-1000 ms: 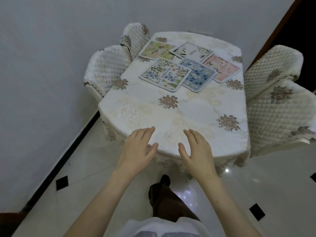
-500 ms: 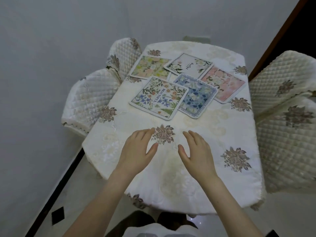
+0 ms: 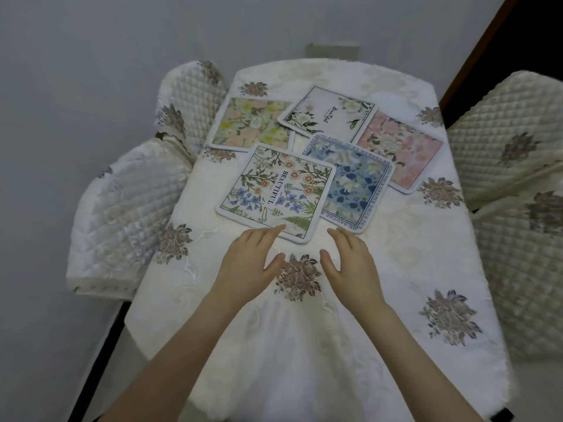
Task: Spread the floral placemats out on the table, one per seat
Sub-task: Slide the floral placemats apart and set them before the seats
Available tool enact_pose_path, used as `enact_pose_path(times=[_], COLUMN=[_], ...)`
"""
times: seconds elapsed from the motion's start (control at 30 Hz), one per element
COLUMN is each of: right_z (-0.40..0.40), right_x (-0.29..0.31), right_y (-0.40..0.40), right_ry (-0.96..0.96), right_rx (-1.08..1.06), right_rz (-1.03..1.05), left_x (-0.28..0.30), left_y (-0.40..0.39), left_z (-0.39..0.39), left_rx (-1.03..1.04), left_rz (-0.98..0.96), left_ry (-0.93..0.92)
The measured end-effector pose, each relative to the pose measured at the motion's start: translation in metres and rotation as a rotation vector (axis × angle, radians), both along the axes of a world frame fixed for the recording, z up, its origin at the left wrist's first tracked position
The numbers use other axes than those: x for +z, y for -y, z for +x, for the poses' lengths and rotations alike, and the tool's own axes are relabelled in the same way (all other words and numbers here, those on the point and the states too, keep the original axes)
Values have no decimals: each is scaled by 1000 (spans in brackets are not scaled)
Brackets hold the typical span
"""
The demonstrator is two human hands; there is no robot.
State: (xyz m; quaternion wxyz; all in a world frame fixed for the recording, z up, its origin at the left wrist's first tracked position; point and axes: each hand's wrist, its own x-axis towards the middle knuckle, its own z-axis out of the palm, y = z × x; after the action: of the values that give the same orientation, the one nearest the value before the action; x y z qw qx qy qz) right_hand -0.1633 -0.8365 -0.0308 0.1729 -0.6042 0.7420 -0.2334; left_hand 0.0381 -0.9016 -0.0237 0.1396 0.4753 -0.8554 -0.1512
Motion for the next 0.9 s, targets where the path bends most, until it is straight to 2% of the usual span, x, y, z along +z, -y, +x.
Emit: enact_pose_path(times=[0.2, 0.4, 0.53, 0.63, 0.9], right_z=[9, 22, 31, 35, 46], right_x=[-32, -81, -106, -113, -113], right_y=[83, 143, 159, 166, 166], right_ry=[155, 216, 115, 99, 87], right_rx=[-157, -355, -407, -422, -445], right_rz=[72, 264, 351, 325, 294], left_x=[-40, -90, -118, -128, -130], left_y=[113, 190, 213, 220, 215], left_z=[13, 27, 36, 36, 42], left_rx=[73, 306, 415, 451, 507], left_rz=[137, 325, 350, 325, 346], left_ry=[38, -22, 89, 136, 86])
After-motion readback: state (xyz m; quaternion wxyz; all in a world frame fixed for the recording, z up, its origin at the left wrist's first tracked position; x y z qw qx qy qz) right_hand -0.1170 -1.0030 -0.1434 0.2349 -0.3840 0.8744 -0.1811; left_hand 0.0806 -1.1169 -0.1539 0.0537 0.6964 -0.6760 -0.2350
